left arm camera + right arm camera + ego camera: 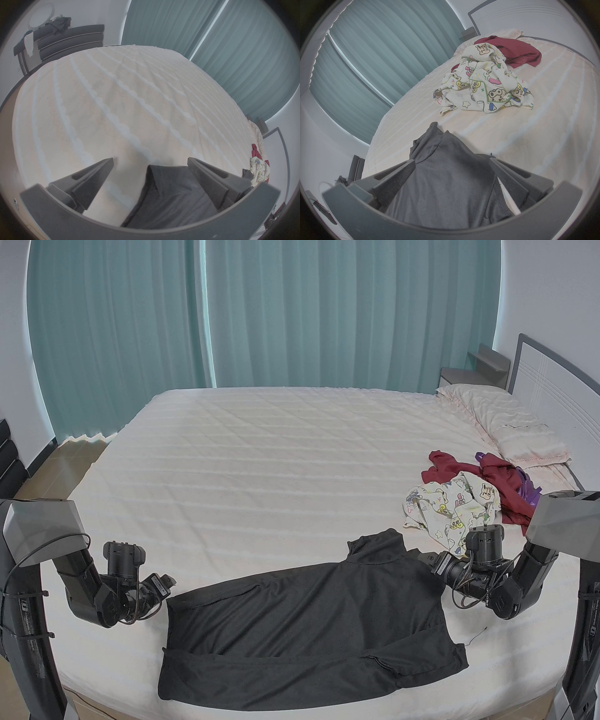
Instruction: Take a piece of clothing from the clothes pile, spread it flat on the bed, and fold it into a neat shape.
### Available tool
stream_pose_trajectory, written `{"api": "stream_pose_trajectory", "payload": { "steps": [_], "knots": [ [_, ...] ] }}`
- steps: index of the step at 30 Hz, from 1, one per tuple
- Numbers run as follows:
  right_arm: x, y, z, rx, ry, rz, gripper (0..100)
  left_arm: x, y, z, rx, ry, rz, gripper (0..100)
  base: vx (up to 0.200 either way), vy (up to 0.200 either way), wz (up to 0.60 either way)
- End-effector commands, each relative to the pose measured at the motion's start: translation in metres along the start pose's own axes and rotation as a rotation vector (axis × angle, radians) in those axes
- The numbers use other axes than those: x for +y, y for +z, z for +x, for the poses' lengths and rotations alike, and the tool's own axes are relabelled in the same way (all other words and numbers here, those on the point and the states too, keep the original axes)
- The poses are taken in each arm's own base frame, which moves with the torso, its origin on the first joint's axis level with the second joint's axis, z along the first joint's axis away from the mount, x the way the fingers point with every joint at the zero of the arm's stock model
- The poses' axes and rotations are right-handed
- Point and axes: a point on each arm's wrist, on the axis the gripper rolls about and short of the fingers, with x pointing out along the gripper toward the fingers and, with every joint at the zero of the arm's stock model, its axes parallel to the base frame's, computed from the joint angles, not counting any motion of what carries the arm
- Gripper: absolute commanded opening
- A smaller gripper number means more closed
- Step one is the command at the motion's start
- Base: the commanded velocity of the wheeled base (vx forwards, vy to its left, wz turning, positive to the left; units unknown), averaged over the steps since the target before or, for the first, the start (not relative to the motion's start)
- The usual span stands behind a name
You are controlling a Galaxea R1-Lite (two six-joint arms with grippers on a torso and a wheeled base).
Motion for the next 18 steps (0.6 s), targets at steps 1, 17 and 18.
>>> {"api": "stream_pose_trajectory", "payload": {
  "steps": [1,17,18],
  "knots": [
    [0.0,-0.003,0.0,0.01,0.001,-0.004,100,-0.004,-0.012,0.004,0.025,-0.008,0.007,100,0.0,0.0,0.0],
    [-0.001,-0.006,0.002,0.02,-0.004,-0.005,100,-0.025,-0.03,-0.016,-0.107,-0.115,0.012,100,0.0,0.0,0.0],
    [-0.001,-0.005,0.002,0.018,-0.003,-0.005,100,-0.031,-0.035,-0.021,-0.129,-0.155,0.02,100,0.0,0.0,0.0]
  ]
}}
